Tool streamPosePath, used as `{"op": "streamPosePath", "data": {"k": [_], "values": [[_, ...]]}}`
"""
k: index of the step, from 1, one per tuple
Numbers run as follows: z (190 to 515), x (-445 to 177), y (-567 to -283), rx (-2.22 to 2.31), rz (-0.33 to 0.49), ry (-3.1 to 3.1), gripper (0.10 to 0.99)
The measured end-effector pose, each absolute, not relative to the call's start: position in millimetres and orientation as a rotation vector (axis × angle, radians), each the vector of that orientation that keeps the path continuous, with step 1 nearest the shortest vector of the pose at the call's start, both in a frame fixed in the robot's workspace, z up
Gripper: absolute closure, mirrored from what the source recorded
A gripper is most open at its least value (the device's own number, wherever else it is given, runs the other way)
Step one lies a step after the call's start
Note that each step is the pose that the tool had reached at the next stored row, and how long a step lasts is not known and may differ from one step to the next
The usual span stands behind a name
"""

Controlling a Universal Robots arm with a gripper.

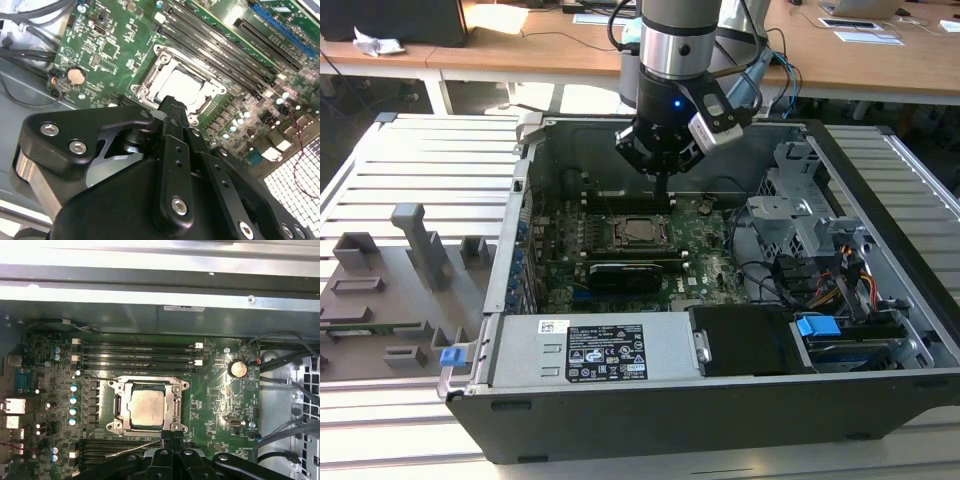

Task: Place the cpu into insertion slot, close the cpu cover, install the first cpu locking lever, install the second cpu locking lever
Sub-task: 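Install the first cpu locking lever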

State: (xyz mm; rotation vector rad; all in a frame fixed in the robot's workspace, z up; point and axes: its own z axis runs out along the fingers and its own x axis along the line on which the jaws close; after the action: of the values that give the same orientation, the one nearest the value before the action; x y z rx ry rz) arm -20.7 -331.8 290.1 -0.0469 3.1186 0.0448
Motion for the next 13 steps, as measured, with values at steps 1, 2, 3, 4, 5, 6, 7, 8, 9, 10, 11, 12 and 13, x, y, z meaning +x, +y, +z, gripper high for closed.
{"op": "streamPosePath", "data": {"k": [1,2,3,4,5,6,7,8,9,10,11,12,13], "values": [[290,-23,-332,-0.047,0.045,3.119,0.98],[290,-27,-332,-0.047,0.045,3.119,0.98],[290,-28,-332,-0.047,0.045,3.119,0.98],[289,-31,-332,-0.047,0.045,3.119,0.98],[288,-34,-332,-0.047,0.045,3.119,0.98],[287,-36,-332,-0.047,0.045,3.119,0.98],[287,-38,-332,-0.047,0.044,3.119,0.98],[286,-40,-332,-0.047,0.045,3.119,0.98],[286,-43,-332,-0.047,0.045,3.119,0.98],[286,-46,-332,-0.047,0.045,3.118,0.98],[286,-48,-332,-0.047,0.045,3.119,0.98],[286,-50,-332,-0.047,0.045,3.119,0.98],[286,-51,-332,-0.047,0.045,3.119,0.98]]}}
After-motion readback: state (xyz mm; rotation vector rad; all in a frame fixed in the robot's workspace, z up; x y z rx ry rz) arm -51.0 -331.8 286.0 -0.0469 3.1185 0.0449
